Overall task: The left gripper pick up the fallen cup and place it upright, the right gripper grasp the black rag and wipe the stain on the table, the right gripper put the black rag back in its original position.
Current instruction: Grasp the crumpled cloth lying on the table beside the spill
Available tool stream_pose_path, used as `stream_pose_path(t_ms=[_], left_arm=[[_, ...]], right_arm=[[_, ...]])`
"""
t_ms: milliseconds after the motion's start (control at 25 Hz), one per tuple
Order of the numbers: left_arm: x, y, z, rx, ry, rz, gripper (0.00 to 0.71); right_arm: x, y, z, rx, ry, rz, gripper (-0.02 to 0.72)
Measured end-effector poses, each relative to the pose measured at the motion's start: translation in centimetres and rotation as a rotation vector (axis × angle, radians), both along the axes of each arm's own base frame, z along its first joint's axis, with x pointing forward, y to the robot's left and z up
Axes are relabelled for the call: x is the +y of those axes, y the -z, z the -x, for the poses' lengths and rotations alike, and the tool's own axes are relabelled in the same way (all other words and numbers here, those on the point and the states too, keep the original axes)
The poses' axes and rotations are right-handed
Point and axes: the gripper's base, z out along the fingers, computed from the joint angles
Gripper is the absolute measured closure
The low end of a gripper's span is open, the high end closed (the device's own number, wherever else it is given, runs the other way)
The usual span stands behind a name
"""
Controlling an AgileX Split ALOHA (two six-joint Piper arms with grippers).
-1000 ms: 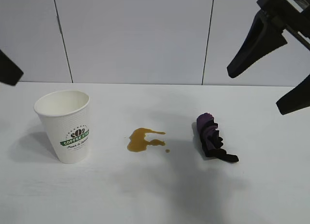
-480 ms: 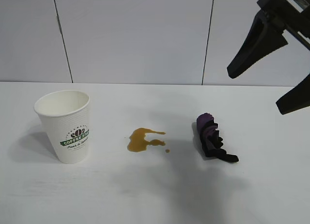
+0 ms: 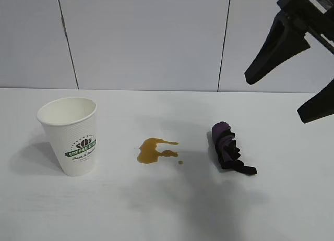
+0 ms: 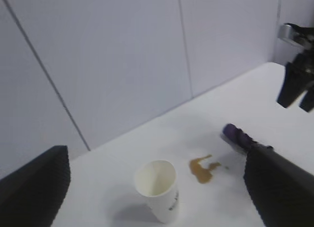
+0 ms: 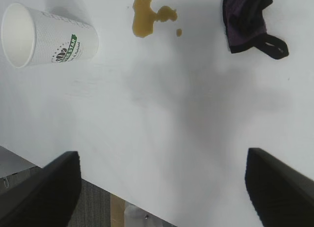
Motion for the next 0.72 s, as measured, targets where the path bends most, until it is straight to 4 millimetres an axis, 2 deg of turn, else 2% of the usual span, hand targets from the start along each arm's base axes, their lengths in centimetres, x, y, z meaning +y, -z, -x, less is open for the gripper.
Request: stream_pose_path(t_ms=[160,280,480,560,720], left_arm=[[1.2,0.9,2.3,-0.016,-0.155,0.066,0.016],[1.8,1.9,3.1,0.064,-0.241,0.134,0.016],[2.8,3.7,3.5,0.269,-0.389,0.211,0.016],[3.3,4.0,3.6,0.294,-0.445,0.222,0.016],[3.5,5.5,2.5,0.362,-0.484,0.233,0.016]], right_arm=[[0.0,0.0,0.0,0.000,0.000,0.000,0.075],[0.0,0.0,0.0,0.000,0.000,0.000,0.075],[0.0,0.0,0.0,0.002,-0.001,-0.001,0.075],[0.0,0.0,0.0,0.002,-0.001,-0.001,0.075],[0.0,0.0,0.0,0.002,-0.001,-0.001,0.075]])
